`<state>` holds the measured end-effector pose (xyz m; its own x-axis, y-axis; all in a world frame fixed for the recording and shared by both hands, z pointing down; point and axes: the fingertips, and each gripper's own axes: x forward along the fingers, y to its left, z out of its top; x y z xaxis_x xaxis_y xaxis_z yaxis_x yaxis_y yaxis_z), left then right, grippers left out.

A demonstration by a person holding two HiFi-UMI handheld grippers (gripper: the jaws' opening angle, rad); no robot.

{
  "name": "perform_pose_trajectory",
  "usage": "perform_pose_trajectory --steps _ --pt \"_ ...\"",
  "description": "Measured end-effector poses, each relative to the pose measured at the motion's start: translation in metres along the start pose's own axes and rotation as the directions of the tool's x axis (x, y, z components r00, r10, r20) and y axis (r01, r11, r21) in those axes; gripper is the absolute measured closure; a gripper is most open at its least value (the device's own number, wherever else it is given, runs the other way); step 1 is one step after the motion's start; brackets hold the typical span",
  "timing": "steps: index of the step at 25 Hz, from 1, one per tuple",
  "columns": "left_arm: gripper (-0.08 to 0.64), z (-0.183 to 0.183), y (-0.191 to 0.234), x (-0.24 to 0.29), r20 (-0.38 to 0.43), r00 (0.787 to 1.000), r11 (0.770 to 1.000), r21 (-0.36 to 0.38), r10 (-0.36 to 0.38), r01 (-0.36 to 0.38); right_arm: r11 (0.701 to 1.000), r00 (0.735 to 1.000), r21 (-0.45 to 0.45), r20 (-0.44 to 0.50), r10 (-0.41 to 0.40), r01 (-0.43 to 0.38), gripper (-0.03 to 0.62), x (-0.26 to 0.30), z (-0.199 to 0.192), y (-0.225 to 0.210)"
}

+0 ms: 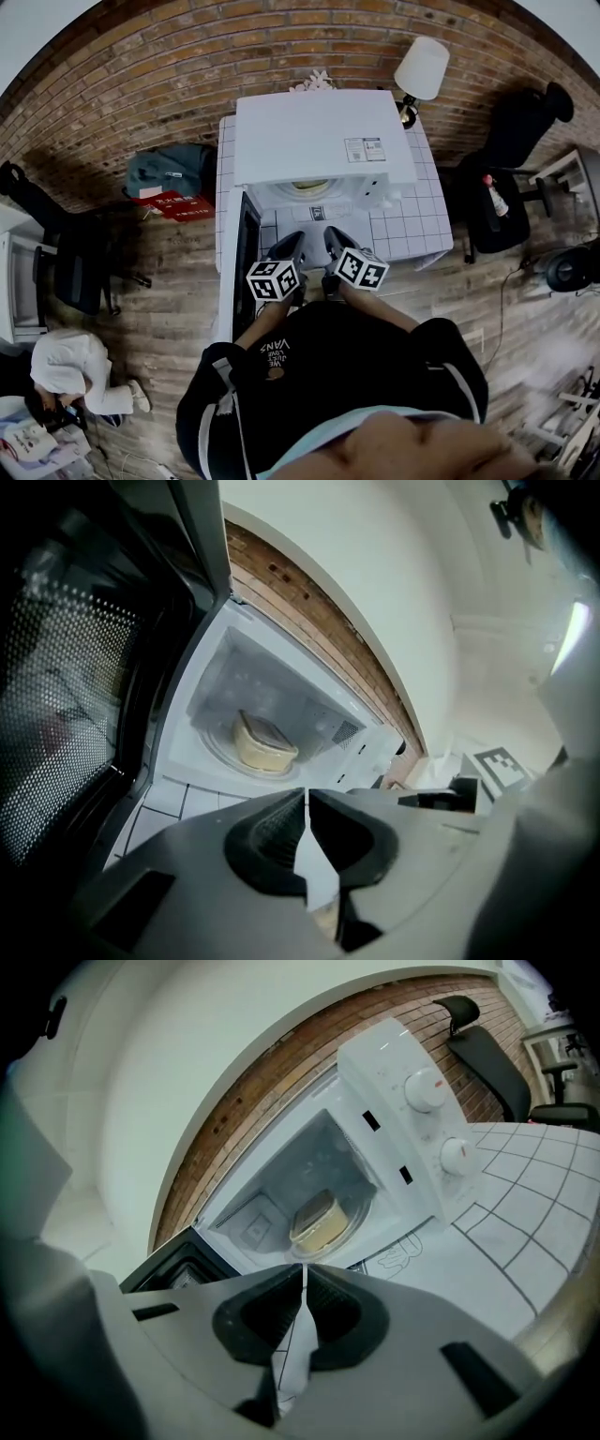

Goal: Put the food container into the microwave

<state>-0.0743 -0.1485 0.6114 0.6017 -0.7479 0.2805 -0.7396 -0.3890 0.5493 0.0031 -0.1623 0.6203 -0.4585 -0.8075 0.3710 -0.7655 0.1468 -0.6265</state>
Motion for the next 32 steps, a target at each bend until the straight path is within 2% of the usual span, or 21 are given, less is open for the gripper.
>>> perform_pose_trajectory --steps 9,14,32 --pt "0.538 -0.017 -0.012 -0.015 -0.023 0.998 0.998 -0.002 -0.055 0.055 0.998 0.998 0.019 0.026 -0.053 0.052 0.578 -0.029 -0.020 -0.002" --pt "0.538 -0.023 -0.015 -0.017 -0.037 0.998 0.998 0.003 -0.056 0.056 0.999 0.999 -0.018 0.038 -0.030 0.031 0.578 -0.035 -0.018 0.002" --pt "0.538 -0.038 -0.055 0.002 0.025 0.998 0.998 -0.031 0.063 -0.062 0.994 0.993 -0.062 -0.079 0.084 -0.089 0.578 -0.054 0.003 -0.030"
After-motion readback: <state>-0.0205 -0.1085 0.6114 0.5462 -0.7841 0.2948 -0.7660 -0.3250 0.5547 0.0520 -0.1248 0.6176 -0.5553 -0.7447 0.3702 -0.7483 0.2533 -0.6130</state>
